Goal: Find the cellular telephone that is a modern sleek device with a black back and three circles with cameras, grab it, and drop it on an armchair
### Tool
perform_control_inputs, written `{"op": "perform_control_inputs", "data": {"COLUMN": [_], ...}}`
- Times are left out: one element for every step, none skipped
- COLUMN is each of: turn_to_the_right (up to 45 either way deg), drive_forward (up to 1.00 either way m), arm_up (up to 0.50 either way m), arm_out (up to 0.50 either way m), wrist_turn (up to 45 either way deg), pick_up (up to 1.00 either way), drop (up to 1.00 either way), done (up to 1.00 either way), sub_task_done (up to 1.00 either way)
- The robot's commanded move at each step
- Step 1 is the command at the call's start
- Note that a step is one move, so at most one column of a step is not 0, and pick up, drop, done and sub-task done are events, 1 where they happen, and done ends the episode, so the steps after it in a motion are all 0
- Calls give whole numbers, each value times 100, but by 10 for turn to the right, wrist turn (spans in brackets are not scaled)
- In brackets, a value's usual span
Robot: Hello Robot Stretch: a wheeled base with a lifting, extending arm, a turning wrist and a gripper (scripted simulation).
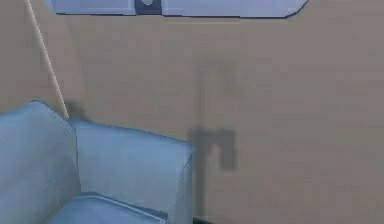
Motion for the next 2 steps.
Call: {"op": "perform_control_inputs", "data": {"turn_to_the_right": [-450, -450], "drive_forward": [0, 0], "arm_up": [0, 0], "arm_out": [0, 0], "wrist_turn": [0, 0], "pick_up": [0, 0], "drop": [0, 0], "done": [0, 0], "sub_task_done": [0, 0]}}
